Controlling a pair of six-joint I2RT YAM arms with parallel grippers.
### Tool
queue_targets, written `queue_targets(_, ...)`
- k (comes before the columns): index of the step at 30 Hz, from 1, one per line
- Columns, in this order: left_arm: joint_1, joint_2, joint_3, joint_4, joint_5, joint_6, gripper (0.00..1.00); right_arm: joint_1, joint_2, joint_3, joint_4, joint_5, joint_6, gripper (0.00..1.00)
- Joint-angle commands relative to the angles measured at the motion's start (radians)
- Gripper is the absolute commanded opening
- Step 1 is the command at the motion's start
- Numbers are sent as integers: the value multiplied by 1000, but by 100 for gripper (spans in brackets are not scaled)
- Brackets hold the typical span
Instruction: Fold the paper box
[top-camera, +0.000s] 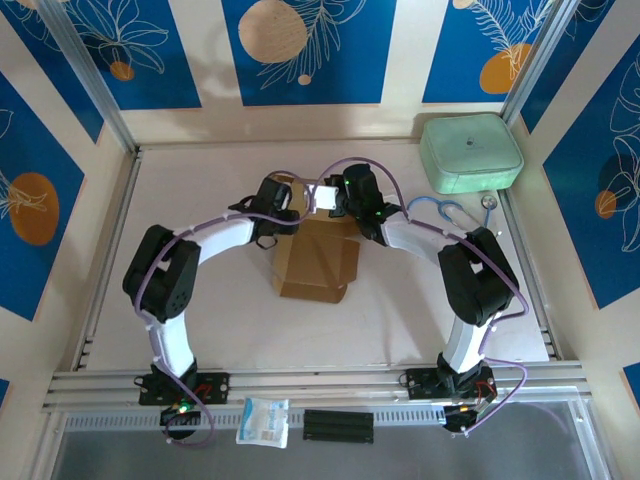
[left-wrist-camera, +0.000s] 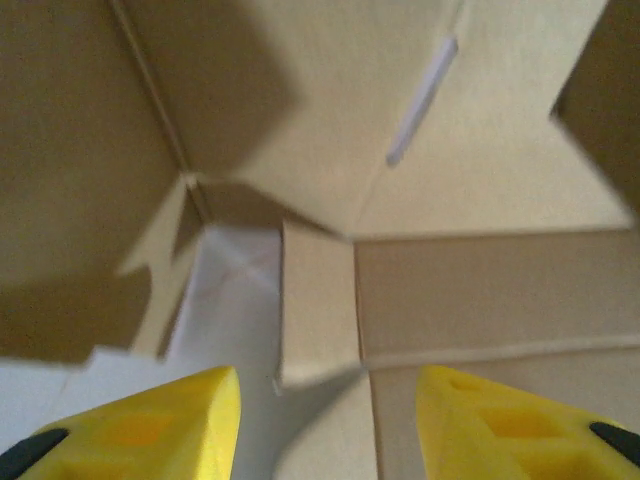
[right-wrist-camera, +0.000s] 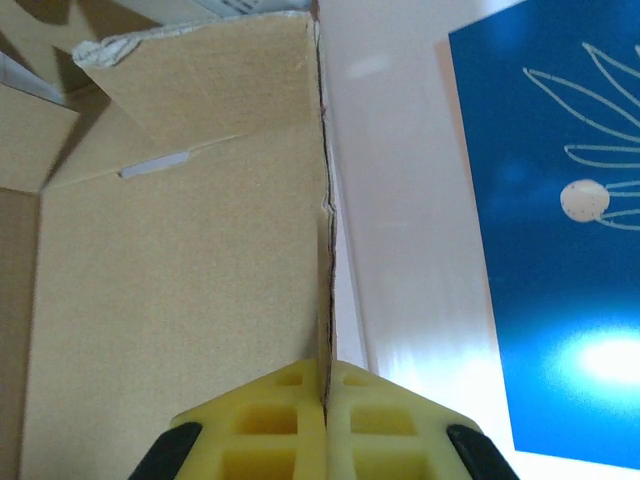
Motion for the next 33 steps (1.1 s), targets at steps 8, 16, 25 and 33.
queue_targets(8, 10, 120, 89, -24, 109, 57, 49, -3, -24, -26, -55, -58, 46, 0)
queue_targets(16, 19, 73, 56, -27, 252, -29, 36, -3, -10, -27, -11, 1, 10, 0)
queue_targets(25, 19, -51, -20, -86, 283, -52, 48, -12, -10, -5, -1, 30, -1, 0)
queue_targets(33, 20, -14, -29, -96, 346, -53, 46, -9, -6, 3, -18, 35, 16, 0)
